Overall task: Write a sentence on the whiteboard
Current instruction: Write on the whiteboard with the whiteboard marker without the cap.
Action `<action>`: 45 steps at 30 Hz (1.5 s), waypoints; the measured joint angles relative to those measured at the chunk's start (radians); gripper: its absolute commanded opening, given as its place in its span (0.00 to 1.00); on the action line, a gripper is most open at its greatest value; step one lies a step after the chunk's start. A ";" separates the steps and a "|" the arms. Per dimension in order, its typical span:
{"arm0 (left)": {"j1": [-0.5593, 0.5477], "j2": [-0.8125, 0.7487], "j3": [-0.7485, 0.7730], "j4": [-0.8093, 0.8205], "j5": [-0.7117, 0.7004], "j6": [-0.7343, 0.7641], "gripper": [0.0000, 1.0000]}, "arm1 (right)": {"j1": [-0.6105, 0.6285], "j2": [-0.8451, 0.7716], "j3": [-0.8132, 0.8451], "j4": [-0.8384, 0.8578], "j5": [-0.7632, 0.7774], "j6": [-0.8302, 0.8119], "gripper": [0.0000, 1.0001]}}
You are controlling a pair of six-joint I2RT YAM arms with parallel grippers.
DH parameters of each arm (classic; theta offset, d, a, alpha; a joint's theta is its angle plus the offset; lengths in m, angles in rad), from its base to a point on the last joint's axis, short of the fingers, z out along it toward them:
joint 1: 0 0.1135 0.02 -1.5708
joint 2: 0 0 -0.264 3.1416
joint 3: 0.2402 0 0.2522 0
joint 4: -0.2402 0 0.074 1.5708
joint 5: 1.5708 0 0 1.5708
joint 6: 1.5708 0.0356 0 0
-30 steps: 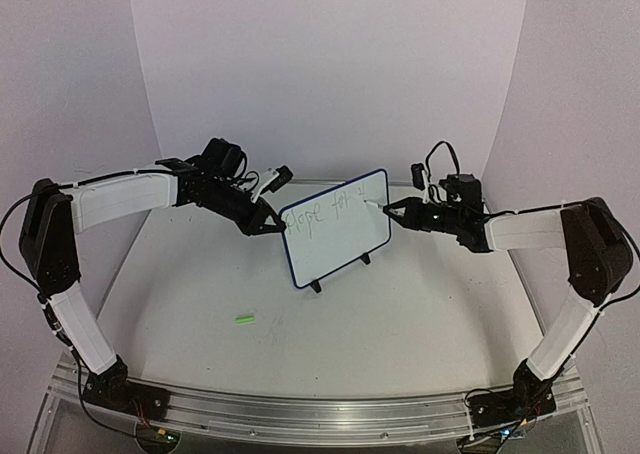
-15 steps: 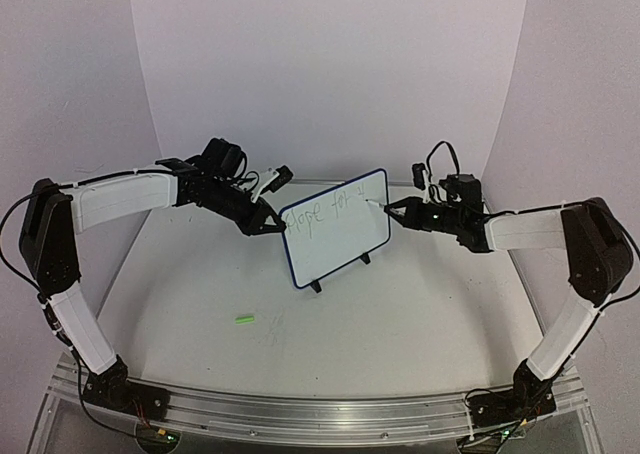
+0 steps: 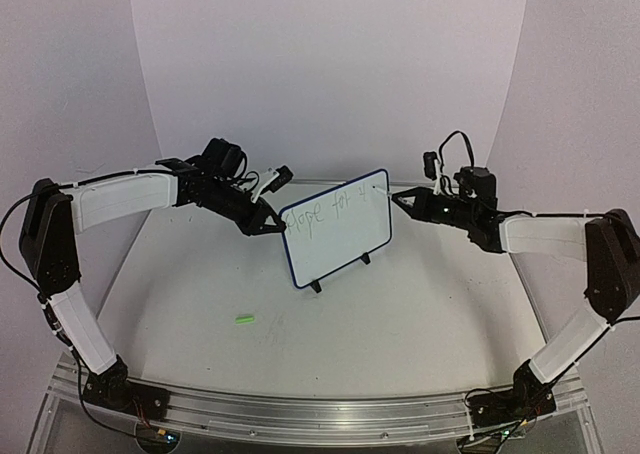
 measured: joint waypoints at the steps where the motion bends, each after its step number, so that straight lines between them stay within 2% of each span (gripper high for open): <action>1: 0.000 0.000 0.000 0.000 0.000 0.000 0.00 | 0.000 0.002 0.005 -0.002 0.000 0.000 0.00; 21: 0.000 0.001 0.000 0.001 0.000 0.000 0.00 | 0.000 0.102 0.099 -0.001 0.004 -0.014 0.00; 45: 0.000 0.001 0.000 0.001 0.001 0.000 0.00 | 0.000 0.116 0.019 0.004 0.015 -0.014 0.00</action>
